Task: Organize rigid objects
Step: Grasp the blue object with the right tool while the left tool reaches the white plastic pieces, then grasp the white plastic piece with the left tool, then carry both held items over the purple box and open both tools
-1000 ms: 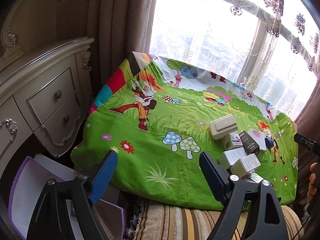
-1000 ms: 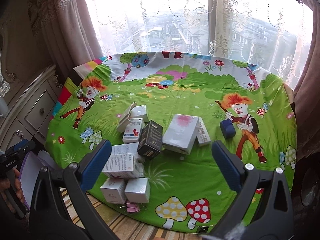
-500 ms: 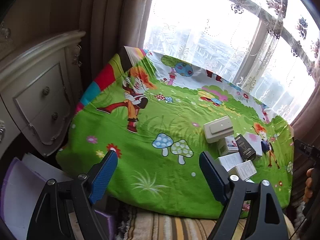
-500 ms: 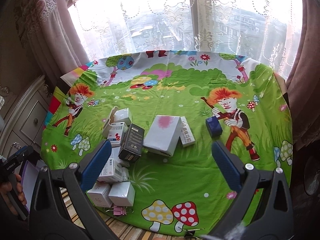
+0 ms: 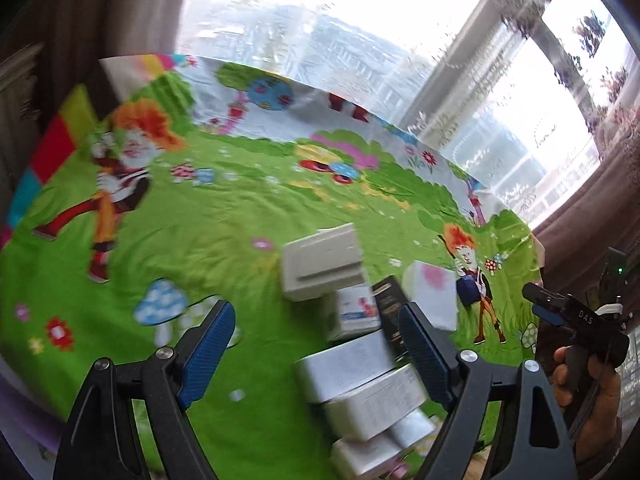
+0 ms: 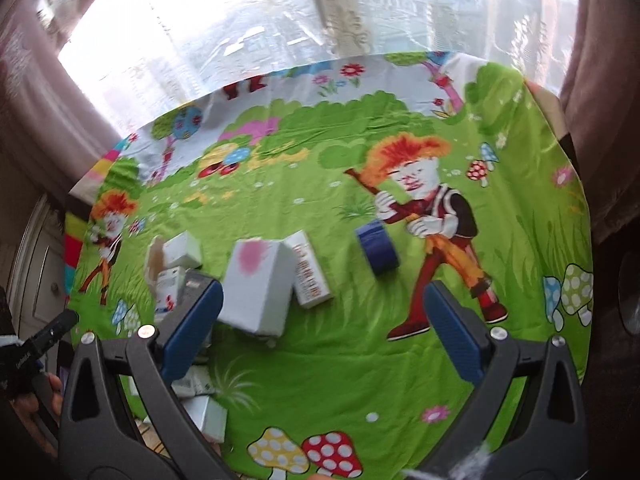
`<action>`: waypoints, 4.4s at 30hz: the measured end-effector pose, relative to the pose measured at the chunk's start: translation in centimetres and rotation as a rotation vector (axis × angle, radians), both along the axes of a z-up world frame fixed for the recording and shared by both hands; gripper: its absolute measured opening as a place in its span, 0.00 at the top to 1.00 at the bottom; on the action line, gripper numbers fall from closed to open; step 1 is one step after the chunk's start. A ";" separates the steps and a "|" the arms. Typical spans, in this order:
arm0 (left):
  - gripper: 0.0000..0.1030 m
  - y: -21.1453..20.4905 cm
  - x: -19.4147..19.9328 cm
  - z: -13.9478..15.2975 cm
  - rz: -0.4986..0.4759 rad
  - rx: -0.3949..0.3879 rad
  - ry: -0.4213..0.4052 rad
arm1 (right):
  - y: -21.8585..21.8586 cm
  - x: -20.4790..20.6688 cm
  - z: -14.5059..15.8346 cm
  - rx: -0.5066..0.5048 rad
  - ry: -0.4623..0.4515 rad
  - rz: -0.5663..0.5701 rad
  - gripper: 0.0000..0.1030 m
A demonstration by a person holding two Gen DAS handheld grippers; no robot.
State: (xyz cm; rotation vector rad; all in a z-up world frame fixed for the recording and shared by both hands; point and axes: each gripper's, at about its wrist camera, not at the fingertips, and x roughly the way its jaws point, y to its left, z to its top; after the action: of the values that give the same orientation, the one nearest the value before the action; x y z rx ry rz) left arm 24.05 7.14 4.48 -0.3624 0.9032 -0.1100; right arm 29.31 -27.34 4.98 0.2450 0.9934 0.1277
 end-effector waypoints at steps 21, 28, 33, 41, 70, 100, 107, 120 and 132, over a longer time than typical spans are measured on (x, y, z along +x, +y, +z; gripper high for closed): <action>0.55 -3.2 10.2 -5.8 0.032 0.104 0.245 | -0.2 6.4 -8.2 -0.228 0.102 0.099 0.10; 0.71 0.4 7.7 -5.2 0.098 0.041 0.234 | 0.5 6.9 -9.5 -0.250 0.126 0.129 0.39; 0.80 2.9 6.6 -7.1 0.139 0.011 0.260 | 0.8 7.1 -10.1 -0.259 0.137 0.140 0.60; 0.80 1.9 7.3 -7.0 0.033 0.030 0.194 | 0.8 6.4 -9.9 -0.249 0.111 0.158 0.70; 0.56 4.7 11.6 -9.9 0.084 -0.310 0.245 | 1.7 3.4 -8.0 -0.162 0.062 0.164 0.70; 0.64 -2.4 6.3 -6.0 -0.361 0.535 0.130 | 3.8 -2.2 -3.0 -0.161 -0.025 0.178 0.70; 0.64 -0.3 -3.2 -2.8 -0.176 0.424 0.063 | 8.2 -6.2 -0.8 -0.141 -0.063 0.266 0.70; 0.64 11.7 -19.0 -2.2 0.257 0.313 0.088 | 23.5 -15.2 0.7 -0.098 -0.066 0.584 0.70; 0.64 21.2 -25.8 -5.4 0.496 0.295 0.170 | 38.6 -23.3 -1.9 -0.138 0.008 0.889 0.70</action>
State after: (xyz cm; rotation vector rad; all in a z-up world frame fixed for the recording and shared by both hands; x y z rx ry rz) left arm -1.74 28.32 -0.91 -0.3129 0.9568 0.5122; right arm 6.00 11.25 3.05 -0.3400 1.0562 0.8625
